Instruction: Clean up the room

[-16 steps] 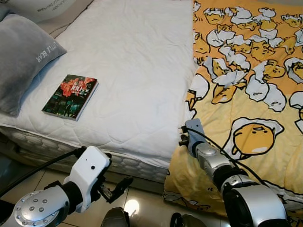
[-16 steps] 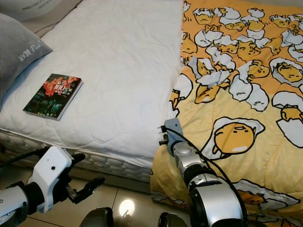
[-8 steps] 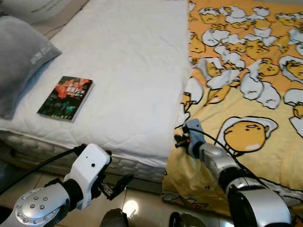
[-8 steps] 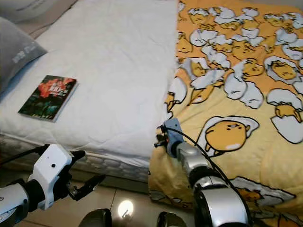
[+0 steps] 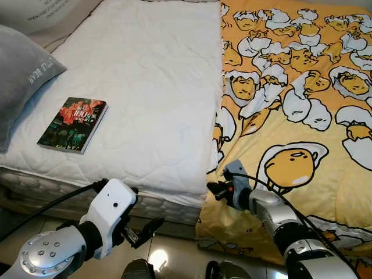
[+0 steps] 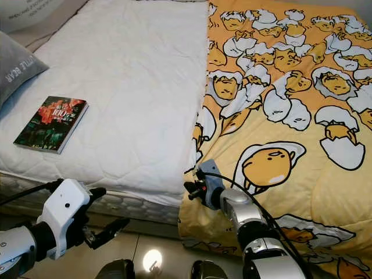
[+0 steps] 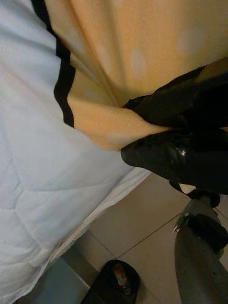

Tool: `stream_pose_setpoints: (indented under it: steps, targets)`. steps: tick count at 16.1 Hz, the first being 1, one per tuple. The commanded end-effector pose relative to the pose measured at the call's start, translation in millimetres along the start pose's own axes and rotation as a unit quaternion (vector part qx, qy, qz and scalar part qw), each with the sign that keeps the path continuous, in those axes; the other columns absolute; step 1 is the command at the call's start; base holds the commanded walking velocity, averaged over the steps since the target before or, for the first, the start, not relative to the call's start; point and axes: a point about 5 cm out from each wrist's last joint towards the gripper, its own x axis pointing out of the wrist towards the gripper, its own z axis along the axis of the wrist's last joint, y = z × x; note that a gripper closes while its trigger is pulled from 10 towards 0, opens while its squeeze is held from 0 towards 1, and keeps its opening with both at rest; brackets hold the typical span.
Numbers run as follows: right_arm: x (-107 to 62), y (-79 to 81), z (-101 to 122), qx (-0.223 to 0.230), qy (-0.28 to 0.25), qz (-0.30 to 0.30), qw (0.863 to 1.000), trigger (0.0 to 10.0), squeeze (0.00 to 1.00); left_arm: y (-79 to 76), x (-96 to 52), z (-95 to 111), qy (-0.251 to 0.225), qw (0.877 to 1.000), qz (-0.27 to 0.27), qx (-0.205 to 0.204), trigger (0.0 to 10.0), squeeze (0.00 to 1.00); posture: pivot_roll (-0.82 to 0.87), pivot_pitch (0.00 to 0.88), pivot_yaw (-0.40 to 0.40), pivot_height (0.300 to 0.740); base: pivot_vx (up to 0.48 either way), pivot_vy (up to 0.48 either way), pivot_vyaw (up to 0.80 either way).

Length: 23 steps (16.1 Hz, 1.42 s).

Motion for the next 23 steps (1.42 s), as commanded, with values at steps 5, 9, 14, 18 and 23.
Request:
stream_pose_setpoints:
  steps: [5,9,14,18,23]
  targets:
    - [6.8,16.8,-6,0.012,-0.019,0.000,1.000,10.0,1.00,8.5,11.8,-11,-0.003,1.000,0.012,-0.020,10.0,0.00,0.29,0.049,-0.028,0.740,0.000,0.000,0.00]
    - [-16.0,23.8,12,-0.010,-0.091,0.041,0.995,10.0,1.00,22.2,20.6,-32,-0.006,0.996,0.063,-0.066,10.0,0.00,0.22,0.000,-0.024,0.740,0.000,0.000,0.00]
    - [-65.0,9.2,44,0.023,-0.215,-0.135,0.967,10.0,1.00,51.1,53.7,-13,-0.098,0.977,0.158,-0.107,10.0,0.00,0.03,0.000,0.026,0.740,0.000,0.000,0.00]
    - [-79.9,2.6,23,0.069,-0.187,-0.279,0.939,10.0,1.00,64.9,74.8,-9,-0.110,0.962,0.228,-0.106,10.0,0.00,-0.01,0.000,0.030,0.740,0.000,0.000,0.00]
    - [-85.4,2.2,15,0.075,-0.168,-0.324,0.928,10.0,1.00,73.3,73.3,-11,-0.108,0.957,0.249,-0.104,10.0,0.01,0.00,0.000,0.027,0.740,0.000,-0.248,0.00]
